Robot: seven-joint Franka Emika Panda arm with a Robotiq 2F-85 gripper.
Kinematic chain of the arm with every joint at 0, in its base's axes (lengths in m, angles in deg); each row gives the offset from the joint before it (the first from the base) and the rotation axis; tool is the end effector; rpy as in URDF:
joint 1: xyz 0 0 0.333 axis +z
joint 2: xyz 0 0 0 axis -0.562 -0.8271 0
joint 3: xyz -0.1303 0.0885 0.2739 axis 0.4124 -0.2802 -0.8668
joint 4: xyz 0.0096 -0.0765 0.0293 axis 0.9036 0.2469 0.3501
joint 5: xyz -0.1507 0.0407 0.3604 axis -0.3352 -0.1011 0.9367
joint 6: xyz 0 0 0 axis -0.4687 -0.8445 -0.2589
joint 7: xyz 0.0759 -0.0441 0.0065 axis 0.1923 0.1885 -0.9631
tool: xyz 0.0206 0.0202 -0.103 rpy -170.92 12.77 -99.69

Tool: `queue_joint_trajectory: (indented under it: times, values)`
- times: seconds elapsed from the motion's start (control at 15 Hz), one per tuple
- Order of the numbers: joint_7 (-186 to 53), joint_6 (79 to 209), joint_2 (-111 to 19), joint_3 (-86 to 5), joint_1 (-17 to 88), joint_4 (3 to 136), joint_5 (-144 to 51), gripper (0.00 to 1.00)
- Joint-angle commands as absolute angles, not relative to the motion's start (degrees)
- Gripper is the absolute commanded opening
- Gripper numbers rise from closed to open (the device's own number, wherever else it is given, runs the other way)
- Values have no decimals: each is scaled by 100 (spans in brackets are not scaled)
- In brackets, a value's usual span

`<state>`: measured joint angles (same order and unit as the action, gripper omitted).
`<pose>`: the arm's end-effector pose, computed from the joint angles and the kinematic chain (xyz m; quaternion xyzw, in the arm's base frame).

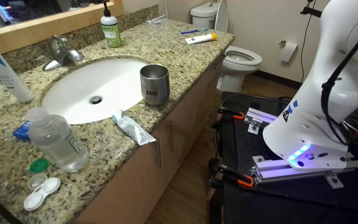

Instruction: Put the stick shaver on the counter

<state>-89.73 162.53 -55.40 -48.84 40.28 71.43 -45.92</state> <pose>0.7064 0.1218 0.4231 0.9265 0.2453 0.2846 0.0197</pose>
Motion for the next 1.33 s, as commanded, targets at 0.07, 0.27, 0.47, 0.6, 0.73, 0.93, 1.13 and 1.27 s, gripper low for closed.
queue_joint_trajectory:
  times: [0.07,0.27,0.47,0.6,0.73,0.93,1.13,1.27]
  values:
    - [-8724,16224,-6372,-4851,4062,6086,-4949,3]
    - [-8786,15927,-6434,-4987,3882,6040,-4860,3]
    - [-8436,15675,-6520,-4808,3934,5982,-4932,3]
    - [-8349,15508,-6474,-4819,3870,6010,-4861,3]
    - [-8382,15709,-6461,-4850,3884,6113,-4922,13]
    - [-8495,15401,-6525,-5059,3711,5989,-4624,3]
    - [-8539,14844,-6677,-5237,3570,5775,-4193,3]
    - [-8422,14593,-6735,-5149,3614,5690,-4171,3]
